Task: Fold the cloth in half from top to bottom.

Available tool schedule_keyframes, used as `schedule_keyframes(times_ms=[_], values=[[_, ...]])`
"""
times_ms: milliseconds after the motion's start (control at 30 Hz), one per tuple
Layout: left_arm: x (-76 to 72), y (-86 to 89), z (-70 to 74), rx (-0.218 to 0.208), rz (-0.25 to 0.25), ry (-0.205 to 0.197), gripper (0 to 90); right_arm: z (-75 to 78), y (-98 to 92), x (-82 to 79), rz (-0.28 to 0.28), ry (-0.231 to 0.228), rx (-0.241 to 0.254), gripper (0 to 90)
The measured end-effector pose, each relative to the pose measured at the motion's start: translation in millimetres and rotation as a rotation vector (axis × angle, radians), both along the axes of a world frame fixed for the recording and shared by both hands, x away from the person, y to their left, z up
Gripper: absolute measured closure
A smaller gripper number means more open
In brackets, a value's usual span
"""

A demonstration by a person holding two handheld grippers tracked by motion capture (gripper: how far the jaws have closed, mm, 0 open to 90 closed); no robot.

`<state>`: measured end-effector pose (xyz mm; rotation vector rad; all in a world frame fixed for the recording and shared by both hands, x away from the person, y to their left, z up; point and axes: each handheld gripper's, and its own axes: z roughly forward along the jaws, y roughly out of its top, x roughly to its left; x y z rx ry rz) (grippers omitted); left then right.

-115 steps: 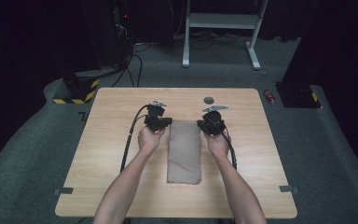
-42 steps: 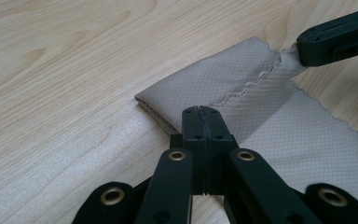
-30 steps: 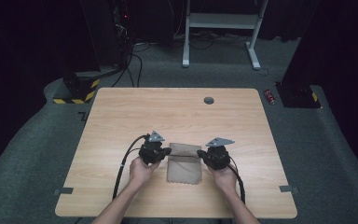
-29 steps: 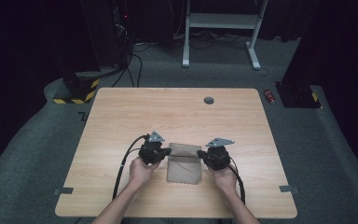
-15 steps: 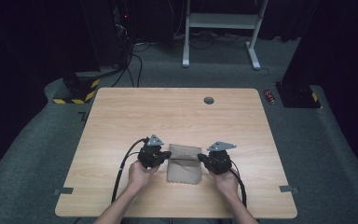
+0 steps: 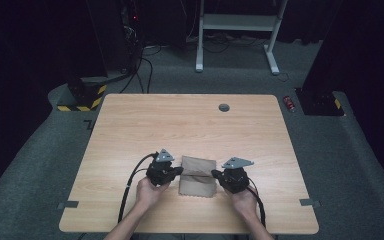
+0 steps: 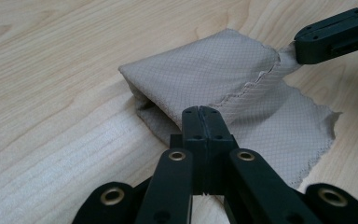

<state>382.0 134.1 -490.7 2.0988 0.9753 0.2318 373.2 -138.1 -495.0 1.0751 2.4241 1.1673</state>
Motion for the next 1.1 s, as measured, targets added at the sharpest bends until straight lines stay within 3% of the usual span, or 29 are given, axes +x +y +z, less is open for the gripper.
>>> schedule_keyframes(times_ms=[800, 1100], values=[[-29.7, -0.4, -12.2, 0.03, -0.028, -0.009, 90.0, -11.5, -1.7, -31.9, 0.047, -0.008, 0.0, 89.2], [-37.2, -2.6, -15.6, 0.059, -0.04, -0.02, 89.6, -17.0, -3.0, -40.2, 0.054, 0.001, 0.01, 88.5]])
